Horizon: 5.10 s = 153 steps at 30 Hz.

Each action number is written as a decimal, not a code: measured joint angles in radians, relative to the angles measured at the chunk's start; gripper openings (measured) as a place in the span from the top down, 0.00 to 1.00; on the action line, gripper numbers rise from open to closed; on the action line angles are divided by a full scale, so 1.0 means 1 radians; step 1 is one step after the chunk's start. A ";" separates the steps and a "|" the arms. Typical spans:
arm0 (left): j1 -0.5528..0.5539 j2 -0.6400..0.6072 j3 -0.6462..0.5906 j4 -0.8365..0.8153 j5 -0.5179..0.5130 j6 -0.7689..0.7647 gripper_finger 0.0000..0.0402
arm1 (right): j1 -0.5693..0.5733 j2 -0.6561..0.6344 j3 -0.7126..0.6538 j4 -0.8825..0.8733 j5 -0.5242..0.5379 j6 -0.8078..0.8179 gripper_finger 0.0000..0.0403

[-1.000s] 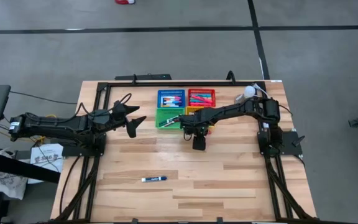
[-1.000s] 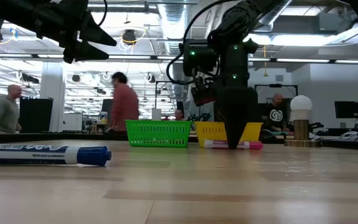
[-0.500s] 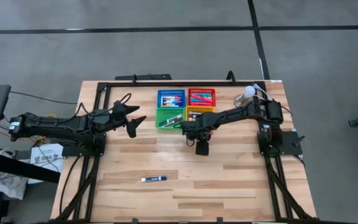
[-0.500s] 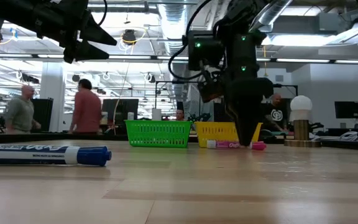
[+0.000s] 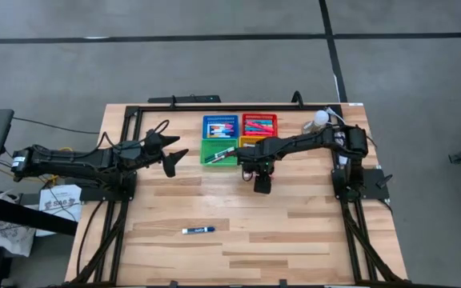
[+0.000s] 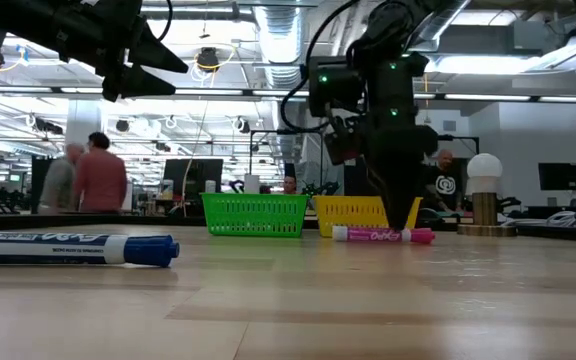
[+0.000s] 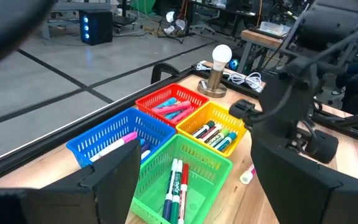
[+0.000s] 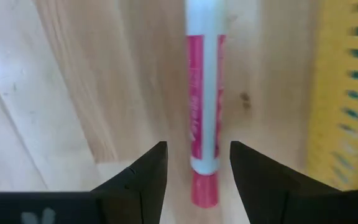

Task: Pick & Place Markers
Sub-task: Put the large pink marker into the yellow bin, then put the large blue marker into the yellow bin

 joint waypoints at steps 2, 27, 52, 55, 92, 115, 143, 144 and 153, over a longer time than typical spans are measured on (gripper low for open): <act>0.000 0.000 0.000 0.000 0.000 0.000 0.24 | 0.006 0.002 -0.014 0.012 0.001 0.000 0.59; -0.001 0.002 0.000 0.013 0.013 0.000 0.24 | 0.033 0.055 -0.023 0.141 0.019 0.050 0.61; -0.001 0.002 0.000 0.016 0.011 0.000 0.24 | 0.045 0.005 -0.026 0.054 -0.021 0.130 0.85; -0.001 0.002 0.000 0.018 0.011 0.000 0.24 | 0.046 -0.051 0.014 0.013 -0.066 0.130 0.84; -0.001 0.022 0.000 0.062 0.012 -0.005 0.24 | -0.181 -0.096 0.103 0.024 0.138 -0.200 0.84; 0.000 0.047 0.000 0.080 0.011 0.000 0.24 | -0.250 0.016 0.107 -0.002 0.101 -0.265 0.83; 0.000 0.047 0.000 0.082 0.011 0.000 0.24 | -0.167 0.011 0.355 -0.160 0.114 -0.217 0.68; 0.000 0.047 0.000 0.083 0.011 0.000 0.24 | -0.155 0.005 0.375 -0.177 0.113 -0.211 0.68; -0.006 0.047 0.000 0.088 0.111 -0.002 0.24 | -0.092 -0.212 0.398 -0.230 0.116 -0.109 0.69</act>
